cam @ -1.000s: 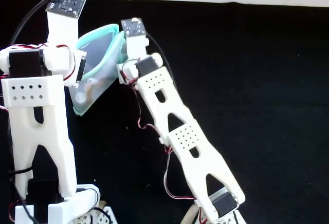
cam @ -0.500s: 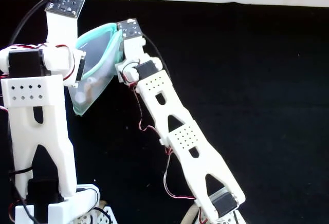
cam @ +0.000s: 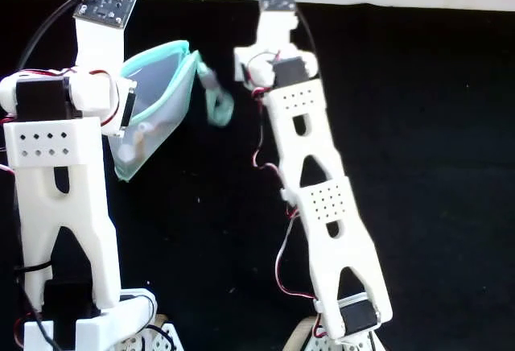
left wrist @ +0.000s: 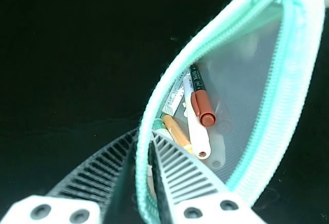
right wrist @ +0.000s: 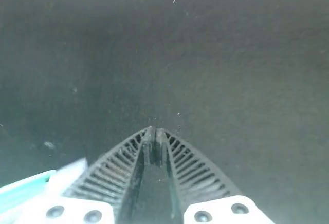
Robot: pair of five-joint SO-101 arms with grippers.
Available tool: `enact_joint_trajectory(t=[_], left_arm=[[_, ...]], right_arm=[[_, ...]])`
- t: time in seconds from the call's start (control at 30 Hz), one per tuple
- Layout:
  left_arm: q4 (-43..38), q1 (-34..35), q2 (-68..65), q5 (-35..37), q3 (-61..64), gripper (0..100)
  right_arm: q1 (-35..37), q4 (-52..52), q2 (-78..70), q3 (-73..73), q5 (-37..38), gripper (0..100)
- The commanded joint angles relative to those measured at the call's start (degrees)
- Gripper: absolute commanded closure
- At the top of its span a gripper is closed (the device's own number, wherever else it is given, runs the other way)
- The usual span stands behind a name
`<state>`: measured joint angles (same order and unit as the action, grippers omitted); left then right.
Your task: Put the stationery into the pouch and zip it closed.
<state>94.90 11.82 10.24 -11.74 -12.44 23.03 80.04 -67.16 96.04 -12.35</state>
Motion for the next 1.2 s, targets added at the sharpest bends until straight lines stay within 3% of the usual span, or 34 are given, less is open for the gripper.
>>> enact_joint_trajectory(t=[0.0,0.23,0.4,0.53,0.73,1.17], left_arm=[[-0.97,0.57,-0.48,0.0,0.22,99],[-0.97,0.57,-0.48,0.0,0.31,99],[-0.97,0.57,-0.48,-0.09,0.31,99],[-0.97,0.57,-0.48,-0.09,0.31,99],[-0.97,0.66,-0.48,-0.09,0.31,99],[-1.05,0.66,-0.48,-0.18,0.31,99]], right_arm=[[-0.31,2.51,7.87,5.05,-0.53,99.1],[0.66,15.08,10.95,4.97,-0.53,98.5],[1.98,21.14,11.38,4.97,-0.62,78.9],[7.6,21.14,11.3,4.88,-0.62,65.2],[15.52,21.14,11.12,4.88,-0.35,67.7],[19.03,21.14,10.68,4.53,-0.53,67.8]])
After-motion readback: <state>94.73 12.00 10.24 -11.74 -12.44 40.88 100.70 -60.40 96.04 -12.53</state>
